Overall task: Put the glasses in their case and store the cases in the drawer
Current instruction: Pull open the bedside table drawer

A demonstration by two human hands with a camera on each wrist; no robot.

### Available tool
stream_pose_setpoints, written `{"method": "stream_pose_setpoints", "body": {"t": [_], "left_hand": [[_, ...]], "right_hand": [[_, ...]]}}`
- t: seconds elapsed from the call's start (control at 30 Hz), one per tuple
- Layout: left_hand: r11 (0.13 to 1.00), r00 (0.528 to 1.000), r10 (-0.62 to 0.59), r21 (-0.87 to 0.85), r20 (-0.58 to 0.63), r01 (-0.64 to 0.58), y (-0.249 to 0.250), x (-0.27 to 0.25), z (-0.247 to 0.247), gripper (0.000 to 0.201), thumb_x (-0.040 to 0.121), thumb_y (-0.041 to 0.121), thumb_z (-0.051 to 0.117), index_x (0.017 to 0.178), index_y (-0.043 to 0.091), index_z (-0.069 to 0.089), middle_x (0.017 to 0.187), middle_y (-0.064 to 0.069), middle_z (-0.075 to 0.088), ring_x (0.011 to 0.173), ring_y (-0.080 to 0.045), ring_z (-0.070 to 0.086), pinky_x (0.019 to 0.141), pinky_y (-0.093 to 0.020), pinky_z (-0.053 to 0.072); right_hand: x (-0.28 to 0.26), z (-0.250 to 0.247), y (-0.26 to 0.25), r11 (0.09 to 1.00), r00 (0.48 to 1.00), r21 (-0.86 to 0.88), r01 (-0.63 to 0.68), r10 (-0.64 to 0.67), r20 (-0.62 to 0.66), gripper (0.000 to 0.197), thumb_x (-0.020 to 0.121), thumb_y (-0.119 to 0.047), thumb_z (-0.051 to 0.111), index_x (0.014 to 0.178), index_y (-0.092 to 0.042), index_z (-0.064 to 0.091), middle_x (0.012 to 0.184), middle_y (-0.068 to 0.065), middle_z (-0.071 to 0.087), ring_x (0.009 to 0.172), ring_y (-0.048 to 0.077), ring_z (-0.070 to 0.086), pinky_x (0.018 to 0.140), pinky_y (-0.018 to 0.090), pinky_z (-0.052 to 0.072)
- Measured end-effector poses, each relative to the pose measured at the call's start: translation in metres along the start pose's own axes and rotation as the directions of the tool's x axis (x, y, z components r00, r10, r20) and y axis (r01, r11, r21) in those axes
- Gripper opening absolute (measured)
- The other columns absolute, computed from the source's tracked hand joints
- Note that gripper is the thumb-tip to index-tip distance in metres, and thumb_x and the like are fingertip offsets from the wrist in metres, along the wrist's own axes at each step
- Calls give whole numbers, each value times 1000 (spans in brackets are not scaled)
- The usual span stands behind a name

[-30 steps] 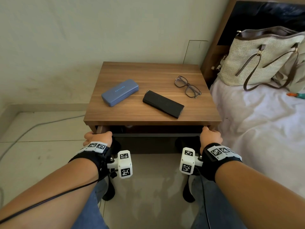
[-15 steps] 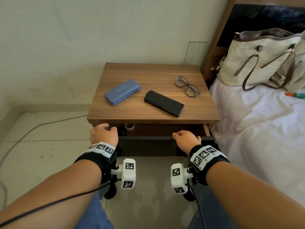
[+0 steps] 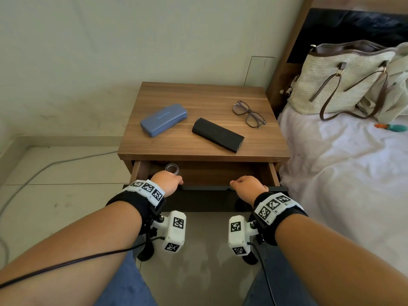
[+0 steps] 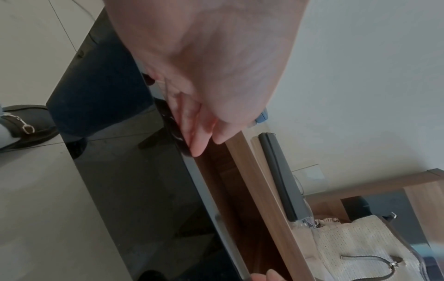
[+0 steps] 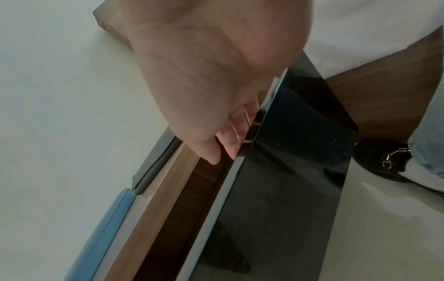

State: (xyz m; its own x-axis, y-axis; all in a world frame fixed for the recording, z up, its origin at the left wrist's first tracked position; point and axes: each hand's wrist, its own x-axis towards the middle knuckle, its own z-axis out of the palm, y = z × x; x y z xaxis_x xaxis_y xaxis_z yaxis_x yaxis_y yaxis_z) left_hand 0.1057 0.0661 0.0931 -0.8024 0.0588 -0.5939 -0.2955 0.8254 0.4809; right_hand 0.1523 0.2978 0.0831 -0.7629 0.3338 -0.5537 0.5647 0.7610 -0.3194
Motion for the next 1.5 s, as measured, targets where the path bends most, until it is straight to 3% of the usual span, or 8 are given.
{"method": "stream_pose_setpoints", "body": {"t": [0.33,0.57,0.73,0.83,0.93,1.17,1.33,1.5], "left_hand": [[1000,993,-19,21,116,16,-9,-27,4,43,103,29,35,108,16,75,121,-3,66,116,-20,58,96,-25,38],[970,992,-62,-229,113,87,-18,-33,20,35,101,17,43,90,2,71,89,-5,70,72,-7,61,82,-20,45],[960,988,-81,-256,134,114,-27,-40,25,33,100,19,46,76,7,66,87,-10,72,99,-23,67,104,-34,46],[945,986,-99,-297,136,135,-27,-45,25,30,98,13,47,77,5,65,80,-9,69,93,-23,66,104,-34,46],[935,981,-128,-311,146,168,-24,-50,23,22,98,8,49,95,-2,67,80,-7,66,84,-18,63,92,-26,47],[943,979,-132,-284,155,172,-24,-53,24,27,99,13,47,109,-3,66,103,-13,70,110,-24,64,109,-33,41],[916,980,-135,-359,145,179,-21,-49,19,21,98,10,50,79,6,58,83,-9,65,89,-22,63,89,-29,50],[902,989,-36,-422,143,93,-2,-44,1,23,99,12,49,77,9,57,76,-6,57,67,-13,54,63,-18,41]], "right_hand": [[-15,12,14,1000,998,0,6,-6,64,39,95,-38,45,104,-7,67,106,11,67,107,29,61,105,47,41],[-33,17,29,993,999,114,19,-23,37,38,93,-30,51,113,-1,66,93,9,57,86,22,51,89,35,48],[-44,20,35,993,999,120,17,-22,44,39,94,-29,49,115,0,64,94,9,55,86,22,50,90,36,48],[-48,22,39,992,999,127,25,-30,32,38,95,-29,49,114,1,64,94,9,55,87,22,50,90,36,47],[-53,23,41,991,999,130,38,-42,26,37,95,-28,50,114,0,65,94,8,55,87,21,50,90,35,47],[-56,22,40,989,998,139,45,-50,32,16,94,-28,50,89,-14,56,94,7,56,86,19,50,89,34,47],[-50,12,34,971,999,238,24,-33,32,25,91,-27,55,67,-21,52,93,8,60,86,21,55,88,33,50],[-44,-7,16,941,999,338,32,-40,17,28,94,-28,54,104,-4,66,103,14,67,102,28,64,98,40,50]]}}
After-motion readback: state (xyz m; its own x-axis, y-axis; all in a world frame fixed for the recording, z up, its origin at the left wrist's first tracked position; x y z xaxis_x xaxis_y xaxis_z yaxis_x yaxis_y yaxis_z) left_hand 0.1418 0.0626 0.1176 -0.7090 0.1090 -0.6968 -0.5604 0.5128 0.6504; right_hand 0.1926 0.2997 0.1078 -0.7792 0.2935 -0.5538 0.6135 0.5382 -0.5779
